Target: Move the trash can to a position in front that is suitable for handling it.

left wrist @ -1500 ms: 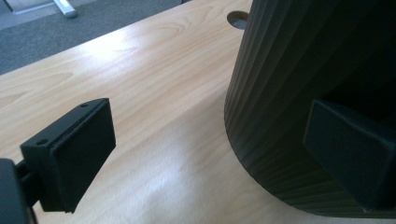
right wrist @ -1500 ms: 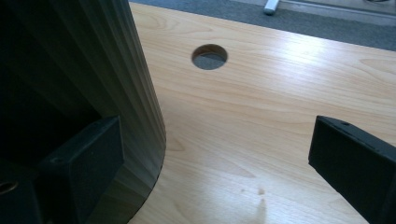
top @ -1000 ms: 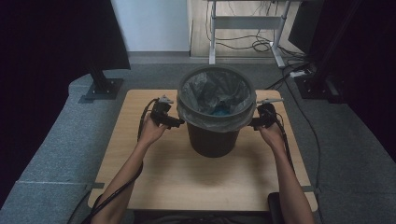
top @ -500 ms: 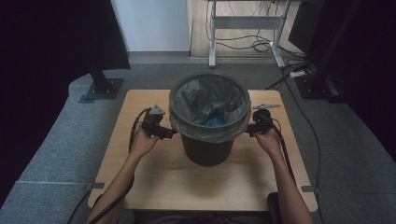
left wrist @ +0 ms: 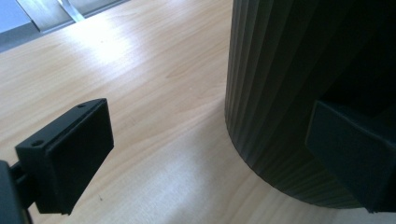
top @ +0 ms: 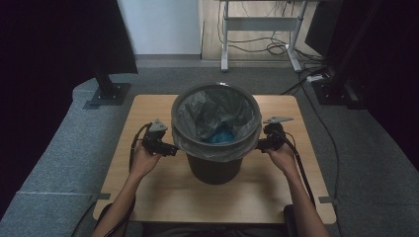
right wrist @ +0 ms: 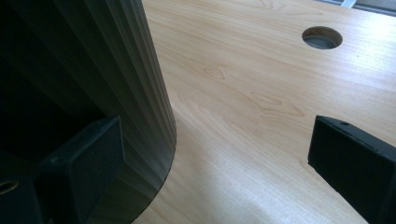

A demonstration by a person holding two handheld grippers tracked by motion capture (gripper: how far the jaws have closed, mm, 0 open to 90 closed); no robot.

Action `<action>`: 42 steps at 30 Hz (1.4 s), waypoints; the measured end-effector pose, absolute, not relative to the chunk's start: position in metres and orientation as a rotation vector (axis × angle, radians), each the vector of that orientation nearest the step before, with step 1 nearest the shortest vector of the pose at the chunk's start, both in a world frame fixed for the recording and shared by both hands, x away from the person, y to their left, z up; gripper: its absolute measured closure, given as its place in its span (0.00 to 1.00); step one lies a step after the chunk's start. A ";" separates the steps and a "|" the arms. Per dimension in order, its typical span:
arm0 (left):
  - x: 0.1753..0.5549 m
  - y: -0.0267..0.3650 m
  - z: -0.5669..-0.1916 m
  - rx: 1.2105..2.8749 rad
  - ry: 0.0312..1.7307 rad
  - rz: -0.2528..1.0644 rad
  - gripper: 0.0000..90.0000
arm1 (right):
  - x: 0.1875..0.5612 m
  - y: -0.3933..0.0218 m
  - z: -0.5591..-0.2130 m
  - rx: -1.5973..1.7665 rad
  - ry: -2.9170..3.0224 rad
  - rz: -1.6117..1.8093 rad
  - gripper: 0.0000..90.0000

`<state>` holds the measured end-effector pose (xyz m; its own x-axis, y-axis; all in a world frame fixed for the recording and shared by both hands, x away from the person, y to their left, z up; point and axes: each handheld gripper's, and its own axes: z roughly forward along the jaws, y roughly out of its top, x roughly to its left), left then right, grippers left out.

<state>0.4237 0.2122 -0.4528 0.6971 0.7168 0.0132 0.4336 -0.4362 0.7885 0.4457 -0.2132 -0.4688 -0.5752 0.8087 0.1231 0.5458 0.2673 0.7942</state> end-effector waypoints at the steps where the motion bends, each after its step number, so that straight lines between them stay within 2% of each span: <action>1: 0.419 0.213 -0.453 2.091 0.877 0.441 0.01 | 0.441 -0.213 -0.469 1.239 2.236 1.214 0.04; 12: 0.394 0.221 -0.457 2.063 0.883 0.427 0.01 | 0.421 -0.208 -0.472 1.218 2.233 1.249 0.04; 15: 0.394 0.223 -0.460 2.042 0.891 0.404 0.00 | 0.420 -0.208 -0.472 1.220 2.229 1.254 0.04; 16: 0.395 0.225 -0.462 2.024 0.899 0.374 0.00 | 0.419 -0.208 -0.473 1.227 2.223 1.241 0.00; 21: 0.394 0.233 -0.465 1.992 0.923 0.367 0.00 | 0.416 -0.210 -0.474 1.190 2.249 1.206 0.00; 30: 0.386 0.266 -0.484 2.020 1.046 0.415 0.00 | 0.400 -0.240 -0.483 1.238 2.184 1.182 0.00; 42: 0.384 0.279 -0.513 2.066 1.160 0.414 0.00 | 0.379 -0.274 -0.508 1.366 2.145 1.061 0.00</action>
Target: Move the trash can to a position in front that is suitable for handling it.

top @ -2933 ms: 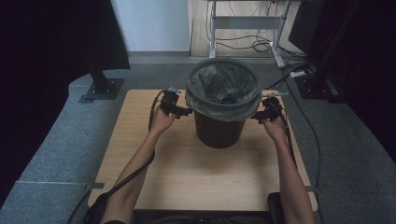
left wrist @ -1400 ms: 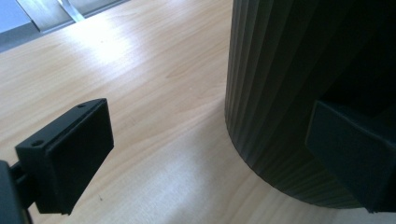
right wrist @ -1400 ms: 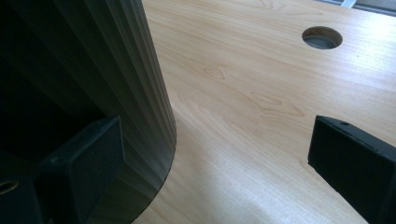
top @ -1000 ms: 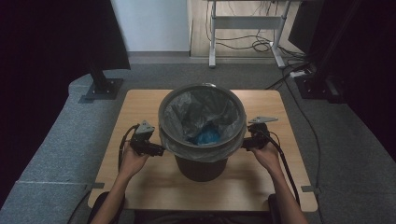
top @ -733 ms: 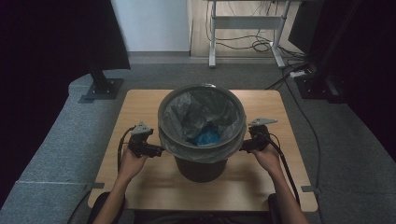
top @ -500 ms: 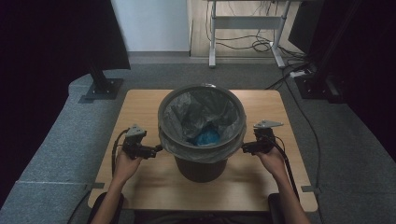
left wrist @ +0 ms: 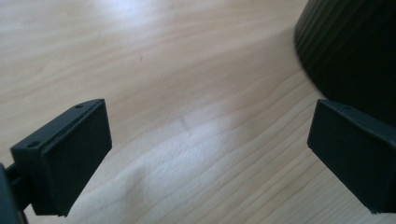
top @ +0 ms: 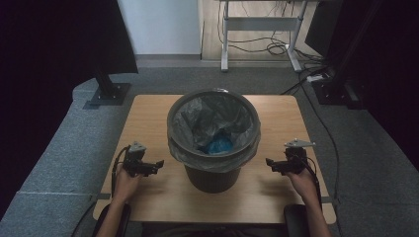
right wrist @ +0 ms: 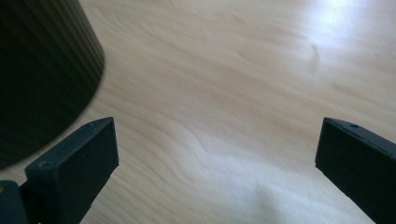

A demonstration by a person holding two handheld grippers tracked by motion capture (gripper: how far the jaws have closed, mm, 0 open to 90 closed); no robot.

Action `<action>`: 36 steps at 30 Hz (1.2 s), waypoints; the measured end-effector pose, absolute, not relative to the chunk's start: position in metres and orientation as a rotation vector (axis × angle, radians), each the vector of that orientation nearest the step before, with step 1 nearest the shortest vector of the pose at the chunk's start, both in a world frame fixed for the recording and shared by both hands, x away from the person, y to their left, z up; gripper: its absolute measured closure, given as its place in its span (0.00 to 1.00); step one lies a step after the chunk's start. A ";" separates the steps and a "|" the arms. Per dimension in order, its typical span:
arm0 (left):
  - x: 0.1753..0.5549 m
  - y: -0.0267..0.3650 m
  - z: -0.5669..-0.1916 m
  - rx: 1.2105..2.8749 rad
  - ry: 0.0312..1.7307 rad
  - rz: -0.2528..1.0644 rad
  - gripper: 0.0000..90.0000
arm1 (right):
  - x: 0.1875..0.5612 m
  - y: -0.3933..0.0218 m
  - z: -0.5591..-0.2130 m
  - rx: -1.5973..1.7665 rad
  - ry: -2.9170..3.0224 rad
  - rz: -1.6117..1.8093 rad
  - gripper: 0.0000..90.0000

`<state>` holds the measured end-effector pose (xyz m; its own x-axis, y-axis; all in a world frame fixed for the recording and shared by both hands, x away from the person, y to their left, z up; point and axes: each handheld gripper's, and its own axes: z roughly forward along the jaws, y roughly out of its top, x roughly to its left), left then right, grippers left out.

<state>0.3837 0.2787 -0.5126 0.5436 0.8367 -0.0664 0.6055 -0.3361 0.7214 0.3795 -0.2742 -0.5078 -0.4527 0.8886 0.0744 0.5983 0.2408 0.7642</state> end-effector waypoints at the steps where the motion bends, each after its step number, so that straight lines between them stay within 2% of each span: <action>1: 0.383 0.281 -0.517 2.076 1.175 0.415 0.00 | 0.378 -0.276 -0.510 1.368 2.147 1.047 0.00; 13: 0.380 0.279 -0.533 2.173 1.186 0.467 0.00 | 0.372 -0.291 -0.539 1.415 2.157 0.928 0.00; 19: 0.382 0.284 -0.540 2.170 1.224 0.435 0.00 | 0.371 -0.296 -0.554 1.444 2.161 0.885 0.00; 36: 0.384 0.287 -0.546 2.175 1.238 0.423 0.00 | 0.366 -0.295 -0.557 1.419 2.131 0.904 0.00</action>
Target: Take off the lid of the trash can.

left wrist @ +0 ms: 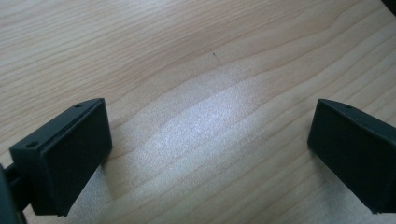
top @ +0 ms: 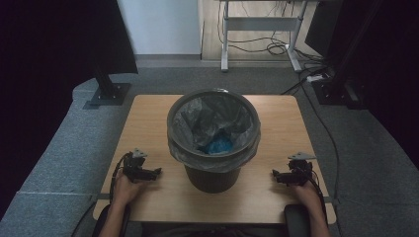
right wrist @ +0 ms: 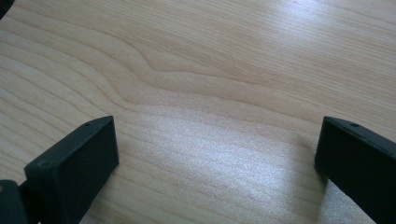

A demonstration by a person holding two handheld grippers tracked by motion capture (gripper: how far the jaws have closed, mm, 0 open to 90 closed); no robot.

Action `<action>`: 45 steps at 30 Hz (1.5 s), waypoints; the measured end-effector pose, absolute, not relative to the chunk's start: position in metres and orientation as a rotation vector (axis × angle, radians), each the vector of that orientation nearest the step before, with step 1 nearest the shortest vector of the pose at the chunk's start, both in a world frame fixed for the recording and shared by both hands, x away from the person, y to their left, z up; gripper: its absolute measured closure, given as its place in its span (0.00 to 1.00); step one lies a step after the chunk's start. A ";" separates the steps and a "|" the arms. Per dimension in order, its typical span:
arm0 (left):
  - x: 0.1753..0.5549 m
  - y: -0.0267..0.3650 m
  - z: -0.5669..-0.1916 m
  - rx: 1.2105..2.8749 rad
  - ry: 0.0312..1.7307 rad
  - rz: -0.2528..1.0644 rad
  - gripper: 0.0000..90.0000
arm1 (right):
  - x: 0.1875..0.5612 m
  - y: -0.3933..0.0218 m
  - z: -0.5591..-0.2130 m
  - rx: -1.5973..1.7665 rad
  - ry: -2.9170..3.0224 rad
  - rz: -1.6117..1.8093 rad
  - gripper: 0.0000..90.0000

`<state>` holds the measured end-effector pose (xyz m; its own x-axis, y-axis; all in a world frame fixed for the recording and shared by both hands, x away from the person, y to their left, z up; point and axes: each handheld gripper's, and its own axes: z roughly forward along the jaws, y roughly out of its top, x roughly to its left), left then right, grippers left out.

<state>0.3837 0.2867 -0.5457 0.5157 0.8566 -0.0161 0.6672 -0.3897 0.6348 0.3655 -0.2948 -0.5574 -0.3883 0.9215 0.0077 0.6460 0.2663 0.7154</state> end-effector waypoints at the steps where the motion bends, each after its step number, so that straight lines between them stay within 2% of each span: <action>1: 0.384 0.287 -0.545 2.183 1.247 0.419 0.00 | 0.366 -0.295 -0.557 1.419 2.131 0.904 0.00; 14: 0.386 0.287 -0.535 2.168 1.258 0.388 0.00 | 0.365 -0.294 -0.557 1.415 2.134 0.905 0.00; 21: 0.385 0.291 -0.528 2.152 1.262 0.348 0.03 | 0.364 -0.294 -0.557 1.414 2.135 0.905 0.00; 45: 0.404 0.282 -0.453 2.113 1.135 0.307 0.08 | 0.364 -0.294 -0.557 1.414 2.135 0.905 0.00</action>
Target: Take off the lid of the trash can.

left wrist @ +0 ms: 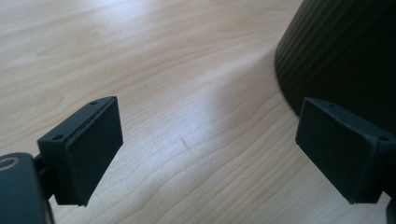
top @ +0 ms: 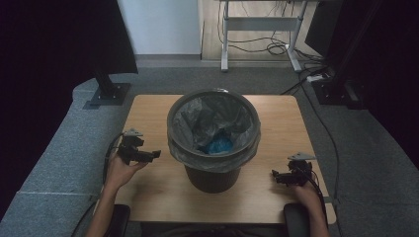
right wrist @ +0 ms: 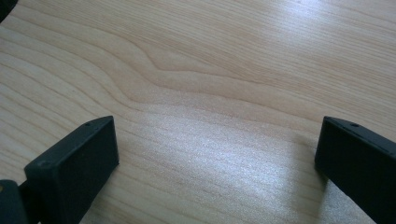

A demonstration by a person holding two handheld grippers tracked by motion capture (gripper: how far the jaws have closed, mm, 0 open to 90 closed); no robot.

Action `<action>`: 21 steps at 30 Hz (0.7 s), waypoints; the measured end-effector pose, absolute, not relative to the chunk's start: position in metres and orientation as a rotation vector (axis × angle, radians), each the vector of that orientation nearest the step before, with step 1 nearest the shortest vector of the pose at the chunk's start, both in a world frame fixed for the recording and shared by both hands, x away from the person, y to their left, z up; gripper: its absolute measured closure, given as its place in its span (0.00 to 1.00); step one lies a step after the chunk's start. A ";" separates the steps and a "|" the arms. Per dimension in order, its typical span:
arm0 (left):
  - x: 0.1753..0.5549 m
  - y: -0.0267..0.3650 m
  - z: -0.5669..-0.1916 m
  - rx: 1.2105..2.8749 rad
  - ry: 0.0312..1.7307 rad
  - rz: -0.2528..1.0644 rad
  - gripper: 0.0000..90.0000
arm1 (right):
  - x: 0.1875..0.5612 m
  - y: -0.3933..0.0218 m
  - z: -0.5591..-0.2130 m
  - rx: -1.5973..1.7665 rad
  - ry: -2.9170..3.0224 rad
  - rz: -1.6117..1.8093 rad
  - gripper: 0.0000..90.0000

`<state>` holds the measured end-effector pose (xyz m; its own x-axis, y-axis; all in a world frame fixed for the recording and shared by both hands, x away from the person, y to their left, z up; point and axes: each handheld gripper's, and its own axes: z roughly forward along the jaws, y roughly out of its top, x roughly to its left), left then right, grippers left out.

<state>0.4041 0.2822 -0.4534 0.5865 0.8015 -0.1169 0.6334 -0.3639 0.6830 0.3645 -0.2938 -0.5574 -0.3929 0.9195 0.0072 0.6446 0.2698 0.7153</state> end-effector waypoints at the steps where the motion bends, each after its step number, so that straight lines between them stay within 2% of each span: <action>1: 0.405 0.282 -0.450 2.117 1.126 0.306 0.08 | 0.364 -0.294 -0.557 1.414 2.135 0.905 0.00; 14: 0.420 0.279 -0.402 2.127 1.067 0.303 0.10 | 0.364 -0.294 -0.557 1.413 2.135 0.905 0.00; 21: 0.427 0.271 -0.378 2.148 1.024 0.311 0.15 | 0.364 -0.294 -0.557 1.413 2.135 0.905 0.00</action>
<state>0.4272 0.2708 -0.3777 0.6546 0.7510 -0.0865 0.5756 -0.4209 0.7011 0.3644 -0.2939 -0.5575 -0.3931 0.9195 0.0061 0.6438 0.2706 0.7157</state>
